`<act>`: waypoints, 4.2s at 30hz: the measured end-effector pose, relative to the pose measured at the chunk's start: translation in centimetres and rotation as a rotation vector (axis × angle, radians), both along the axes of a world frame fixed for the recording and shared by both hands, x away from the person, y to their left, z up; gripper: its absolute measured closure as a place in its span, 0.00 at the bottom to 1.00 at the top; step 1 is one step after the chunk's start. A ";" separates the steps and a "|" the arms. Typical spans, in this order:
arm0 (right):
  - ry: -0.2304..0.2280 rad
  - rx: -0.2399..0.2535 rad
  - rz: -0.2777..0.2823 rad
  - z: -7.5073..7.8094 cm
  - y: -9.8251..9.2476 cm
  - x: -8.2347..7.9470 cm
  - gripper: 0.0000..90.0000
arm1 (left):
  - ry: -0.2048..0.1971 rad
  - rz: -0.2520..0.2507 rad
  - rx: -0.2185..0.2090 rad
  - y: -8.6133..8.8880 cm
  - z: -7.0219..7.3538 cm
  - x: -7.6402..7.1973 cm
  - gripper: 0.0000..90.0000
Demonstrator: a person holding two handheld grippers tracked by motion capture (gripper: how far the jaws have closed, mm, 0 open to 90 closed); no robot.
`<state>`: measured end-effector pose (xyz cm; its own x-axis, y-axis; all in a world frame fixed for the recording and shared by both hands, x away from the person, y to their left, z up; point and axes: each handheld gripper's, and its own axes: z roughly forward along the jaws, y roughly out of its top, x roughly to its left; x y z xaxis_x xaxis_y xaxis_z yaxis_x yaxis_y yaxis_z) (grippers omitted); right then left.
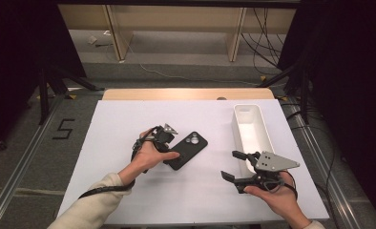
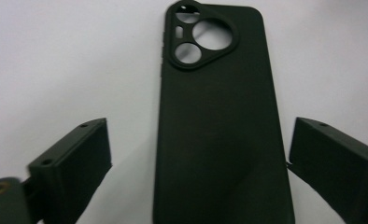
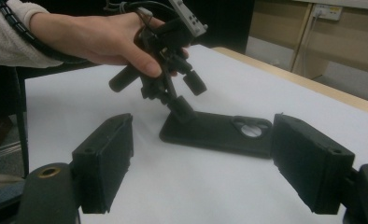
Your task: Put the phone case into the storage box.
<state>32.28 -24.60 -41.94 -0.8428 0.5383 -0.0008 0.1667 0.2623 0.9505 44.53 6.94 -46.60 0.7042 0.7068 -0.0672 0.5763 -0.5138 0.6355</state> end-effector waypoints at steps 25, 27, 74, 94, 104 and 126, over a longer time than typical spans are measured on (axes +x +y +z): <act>0.003 0.005 0.002 -0.1 0.0 0.1 0.26 | 0.018 -0.086 0.136 -2.2 -1.9 0.6 0.00; 0.002 0.005 0.001 -0.1 0.0 0.1 0.26 | 0.017 -0.095 0.128 -2.2 -2.0 0.7 0.00; 0.004 -0.002 0.007 -0.1 0.1 0.0 0.25 | 0.052 -0.149 0.127 -2.3 -1.6 1.1 0.14; 0.004 -0.001 0.007 -0.1 0.1 0.0 0.25 | 0.035 -0.143 0.102 -2.1 -1.4 0.7 0.18; 0.005 -0.003 0.007 -0.2 0.1 0.0 0.25 | 0.032 -0.140 0.091 -2.1 -1.3 0.6 0.18; 0.001 -0.002 0.000 -0.1 0.1 0.0 0.25 | -0.018 -0.116 0.037 -1.4 -0.2 0.0 0.19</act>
<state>32.33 -24.48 -42.08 -0.8429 0.5380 -0.0009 0.1679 0.2647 0.9496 44.55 5.53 -46.76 0.7826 0.6219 -0.0287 0.4997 -0.6000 0.6247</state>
